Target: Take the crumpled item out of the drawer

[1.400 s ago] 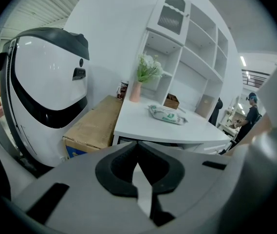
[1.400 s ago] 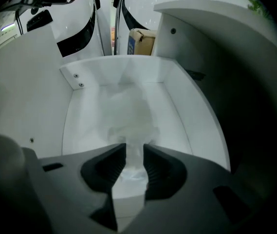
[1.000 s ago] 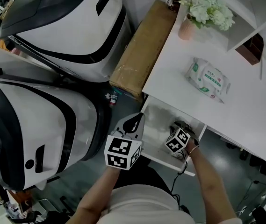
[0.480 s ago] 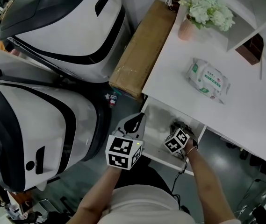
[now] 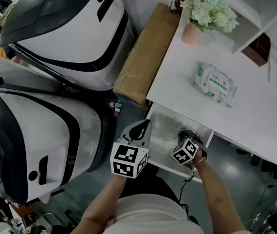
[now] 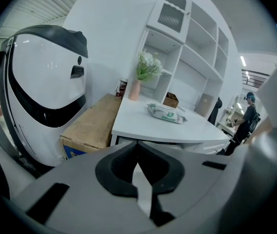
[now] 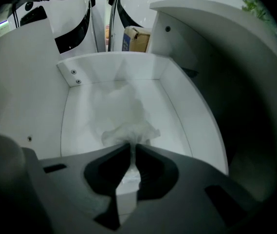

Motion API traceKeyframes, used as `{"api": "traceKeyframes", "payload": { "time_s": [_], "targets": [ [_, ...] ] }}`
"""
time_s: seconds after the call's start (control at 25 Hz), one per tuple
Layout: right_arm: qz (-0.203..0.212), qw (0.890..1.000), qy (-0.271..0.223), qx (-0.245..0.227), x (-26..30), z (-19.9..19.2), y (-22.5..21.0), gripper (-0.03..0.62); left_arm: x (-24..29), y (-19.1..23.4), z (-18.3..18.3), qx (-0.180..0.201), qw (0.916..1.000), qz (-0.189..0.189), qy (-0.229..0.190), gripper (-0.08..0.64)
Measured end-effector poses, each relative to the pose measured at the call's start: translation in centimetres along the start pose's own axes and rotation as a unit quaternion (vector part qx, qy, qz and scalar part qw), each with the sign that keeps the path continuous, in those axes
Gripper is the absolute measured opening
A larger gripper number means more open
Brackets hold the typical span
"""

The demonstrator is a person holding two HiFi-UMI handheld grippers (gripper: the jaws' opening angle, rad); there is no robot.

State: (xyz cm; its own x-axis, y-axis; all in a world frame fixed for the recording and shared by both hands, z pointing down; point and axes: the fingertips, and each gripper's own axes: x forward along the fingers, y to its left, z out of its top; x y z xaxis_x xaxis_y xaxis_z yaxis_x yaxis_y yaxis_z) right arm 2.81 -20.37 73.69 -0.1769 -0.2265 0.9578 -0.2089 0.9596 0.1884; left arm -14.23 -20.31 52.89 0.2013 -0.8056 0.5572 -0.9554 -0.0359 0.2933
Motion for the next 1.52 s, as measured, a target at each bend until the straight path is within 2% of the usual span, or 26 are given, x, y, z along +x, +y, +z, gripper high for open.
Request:
{"api": "traceKeyframes", "payload": {
  "time_s": [0.44,0.8,1.04,1.24,1.52],
  "targets": [
    [-0.036,0.996,-0.068,0.041,-4.8,1.4,-0.4,0.037,-0.6,-1.8,0.3,0.017,0.9996,-0.019,-0.008,-0.009],
    [-0.094,0.981,-0.142,0.087,-10.5,2.3,-2.7,0.037,-1.5,-3.5,0.4,0.033,0.9989,-0.029,-0.013,-0.009],
    [-0.135,0.957,-0.194,0.17,-15.3,1.7,-4.8,0.037,-2.0,-5.3,0.2,0.048,0.9977,-0.045,-0.015,-0.009],
    [-0.166,0.93,-0.229,0.236,-19.1,0.4,-6.1,0.037,-2.4,-6.8,0.3,0.067,0.9957,-0.061,-0.019,-0.009],
    [-0.203,0.891,-0.277,0.296,-23.9,-1.7,-6.4,0.037,-3.2,-8.5,0.6,0.09,0.9927,-0.075,-0.03,-0.009]
  ]
}}
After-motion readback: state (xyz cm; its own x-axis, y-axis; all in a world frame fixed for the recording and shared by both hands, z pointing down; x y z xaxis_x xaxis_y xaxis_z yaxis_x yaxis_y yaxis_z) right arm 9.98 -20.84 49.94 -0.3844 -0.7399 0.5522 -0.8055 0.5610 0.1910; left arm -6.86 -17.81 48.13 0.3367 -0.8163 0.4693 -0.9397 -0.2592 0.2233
